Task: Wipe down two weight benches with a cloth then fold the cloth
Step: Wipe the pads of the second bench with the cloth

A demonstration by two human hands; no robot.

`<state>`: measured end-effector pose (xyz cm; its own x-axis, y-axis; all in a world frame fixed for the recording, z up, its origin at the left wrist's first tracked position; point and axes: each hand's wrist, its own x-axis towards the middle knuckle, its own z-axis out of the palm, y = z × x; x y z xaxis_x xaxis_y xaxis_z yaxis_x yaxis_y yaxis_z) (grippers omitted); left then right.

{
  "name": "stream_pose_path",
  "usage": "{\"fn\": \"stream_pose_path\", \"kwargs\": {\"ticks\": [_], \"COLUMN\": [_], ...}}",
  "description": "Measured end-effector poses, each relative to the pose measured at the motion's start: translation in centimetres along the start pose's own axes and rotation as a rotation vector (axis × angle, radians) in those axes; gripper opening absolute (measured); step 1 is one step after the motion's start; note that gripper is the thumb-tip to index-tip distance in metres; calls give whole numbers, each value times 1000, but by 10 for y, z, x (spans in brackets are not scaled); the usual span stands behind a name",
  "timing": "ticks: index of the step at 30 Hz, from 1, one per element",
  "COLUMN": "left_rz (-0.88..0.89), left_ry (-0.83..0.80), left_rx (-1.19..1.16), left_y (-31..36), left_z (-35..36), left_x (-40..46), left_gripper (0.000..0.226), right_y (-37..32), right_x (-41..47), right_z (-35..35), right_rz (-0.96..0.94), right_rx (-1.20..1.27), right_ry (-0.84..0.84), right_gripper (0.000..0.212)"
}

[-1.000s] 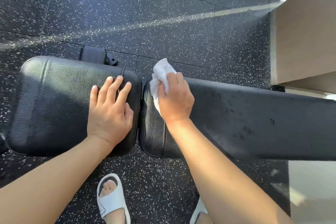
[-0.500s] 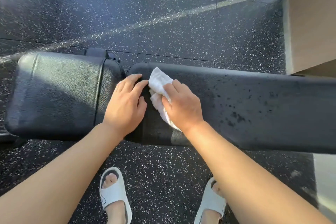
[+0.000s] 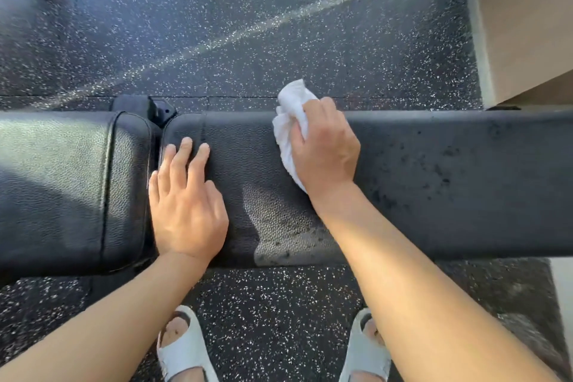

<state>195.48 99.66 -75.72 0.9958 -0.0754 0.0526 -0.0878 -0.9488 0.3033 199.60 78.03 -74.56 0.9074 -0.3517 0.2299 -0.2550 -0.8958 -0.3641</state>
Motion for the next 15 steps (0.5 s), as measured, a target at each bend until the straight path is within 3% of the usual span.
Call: {"fn": "stream_pose_path", "kwargs": {"ticks": [4,8,12,15], "left_rz": [-27,-9,-3,-7], "left_ry": [-17,-40,-43,-38], "left_rx": [-10,4,26,10], "left_y": [-1,0,-2,-3], "left_z": [2,-4,-2,0], "left_x": [-1,0,0,-1], "left_gripper": [57,60,62,62], "right_y": [-70,-27,80,108], "right_x": [-66,-84,-51,-17], "right_z": [9,-14,-45,-47], "right_rz": [-184,-343,-159,52], "right_rx": [151,135,-38,-37], "right_ry": [-41,-157,-52,20], "right_gripper": [14,14,14,19]}}
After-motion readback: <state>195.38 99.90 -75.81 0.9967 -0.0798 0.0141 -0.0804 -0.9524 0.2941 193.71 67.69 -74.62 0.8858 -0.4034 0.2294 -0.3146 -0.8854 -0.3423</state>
